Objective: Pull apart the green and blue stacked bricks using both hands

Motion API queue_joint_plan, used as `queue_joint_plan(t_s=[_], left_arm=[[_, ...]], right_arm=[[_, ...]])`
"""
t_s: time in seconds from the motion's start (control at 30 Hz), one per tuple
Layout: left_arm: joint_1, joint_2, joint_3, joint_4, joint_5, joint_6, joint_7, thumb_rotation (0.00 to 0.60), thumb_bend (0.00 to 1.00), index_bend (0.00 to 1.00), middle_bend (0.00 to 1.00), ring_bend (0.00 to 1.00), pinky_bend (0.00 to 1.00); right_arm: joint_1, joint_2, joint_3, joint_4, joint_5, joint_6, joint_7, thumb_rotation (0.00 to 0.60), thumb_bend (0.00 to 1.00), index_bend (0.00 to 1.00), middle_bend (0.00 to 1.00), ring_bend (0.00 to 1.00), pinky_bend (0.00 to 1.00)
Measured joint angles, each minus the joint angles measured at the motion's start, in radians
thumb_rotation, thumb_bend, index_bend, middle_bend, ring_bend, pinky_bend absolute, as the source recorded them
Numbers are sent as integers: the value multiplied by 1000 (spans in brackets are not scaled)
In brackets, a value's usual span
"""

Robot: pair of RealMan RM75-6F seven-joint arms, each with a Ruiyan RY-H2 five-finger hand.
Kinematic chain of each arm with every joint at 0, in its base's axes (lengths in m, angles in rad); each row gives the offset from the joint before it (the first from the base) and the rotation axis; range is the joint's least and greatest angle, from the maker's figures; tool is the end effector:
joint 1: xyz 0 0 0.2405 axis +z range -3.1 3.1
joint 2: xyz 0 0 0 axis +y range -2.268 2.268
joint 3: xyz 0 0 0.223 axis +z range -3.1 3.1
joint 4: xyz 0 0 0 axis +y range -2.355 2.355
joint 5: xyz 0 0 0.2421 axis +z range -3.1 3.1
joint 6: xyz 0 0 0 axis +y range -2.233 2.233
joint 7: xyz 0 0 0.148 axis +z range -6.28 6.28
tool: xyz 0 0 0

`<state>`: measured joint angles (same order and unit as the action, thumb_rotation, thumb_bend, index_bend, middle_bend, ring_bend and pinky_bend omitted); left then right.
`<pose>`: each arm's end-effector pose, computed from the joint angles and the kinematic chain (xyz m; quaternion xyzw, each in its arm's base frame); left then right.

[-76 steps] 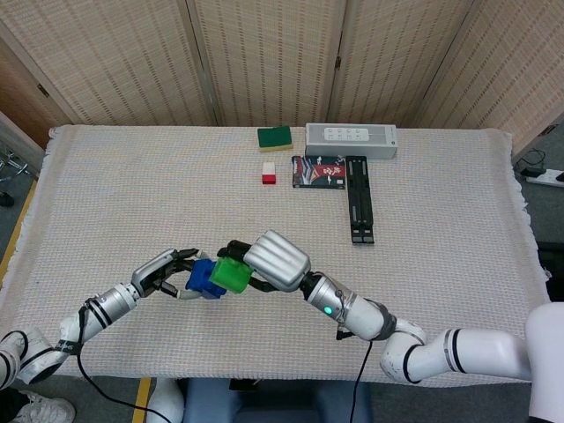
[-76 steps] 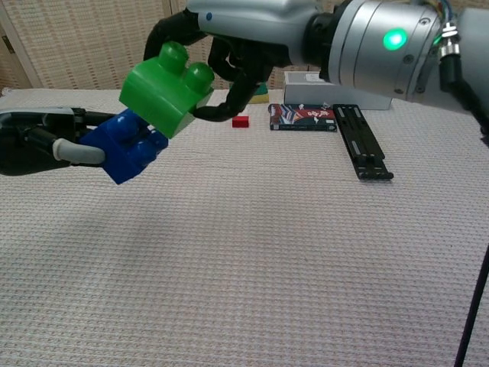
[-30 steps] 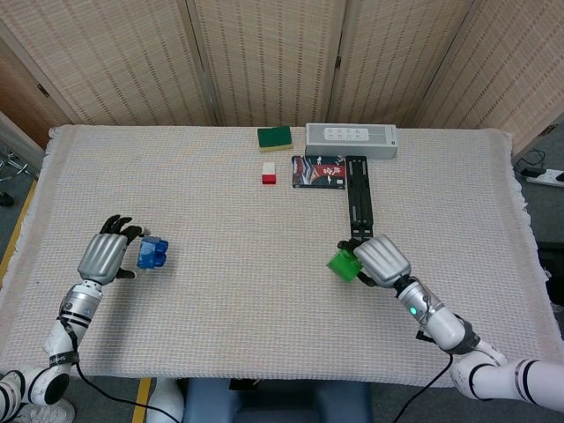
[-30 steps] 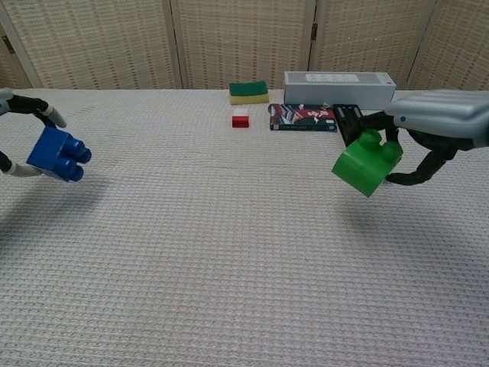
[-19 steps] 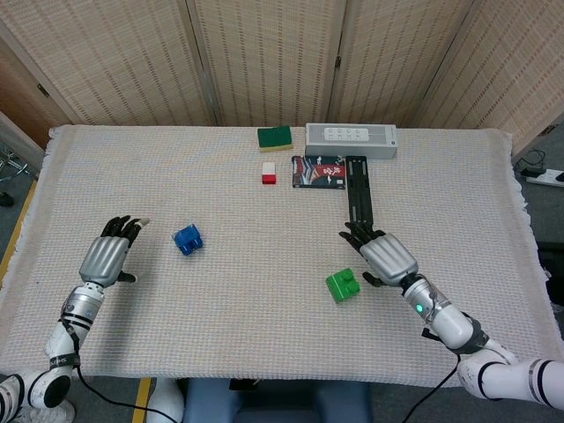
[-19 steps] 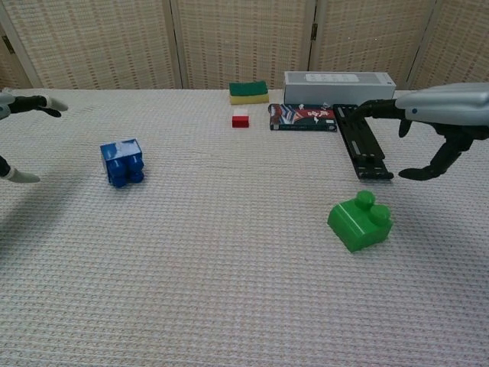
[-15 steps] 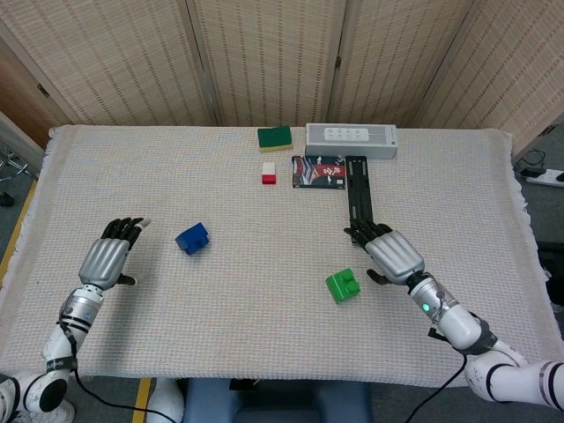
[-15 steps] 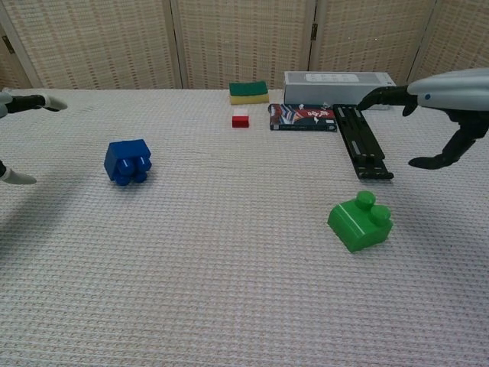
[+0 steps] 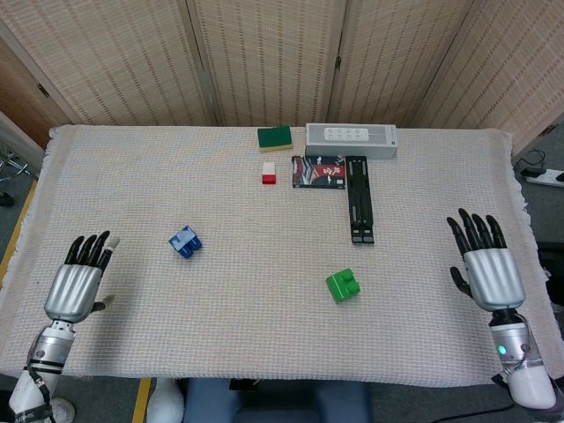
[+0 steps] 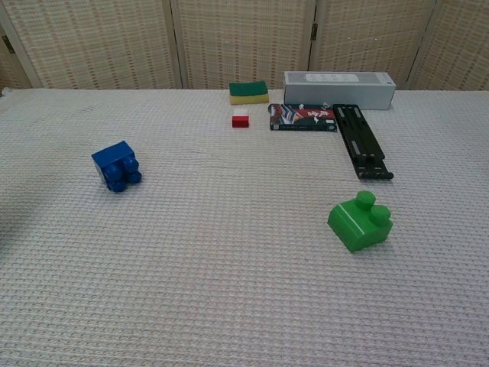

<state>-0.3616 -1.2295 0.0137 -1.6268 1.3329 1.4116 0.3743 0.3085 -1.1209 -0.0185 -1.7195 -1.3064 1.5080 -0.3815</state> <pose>-0.2490 0.2421 0.0682 -0.6783 -0.2990 -0.3216 0.5891 -0.2567 -0.2265 0.1065 0.6416 -0.2961 0.3153 0.6335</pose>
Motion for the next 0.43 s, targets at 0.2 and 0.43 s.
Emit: queue_joint_plan(t_s=[0.2, 0.43], left_arm=[[104, -40, 22, 75, 51, 109, -25, 600, 204, 26, 15, 0, 0], [120, -32, 19, 70, 79, 101, -44, 600, 204, 23, 14, 0, 0]], right_arm=[[-112, -23, -17, 40, -21, 82, 61, 600, 407, 0, 0, 0, 0], [-134, -8, 0, 26, -42, 74, 67, 600, 408, 0, 0, 0, 0]])
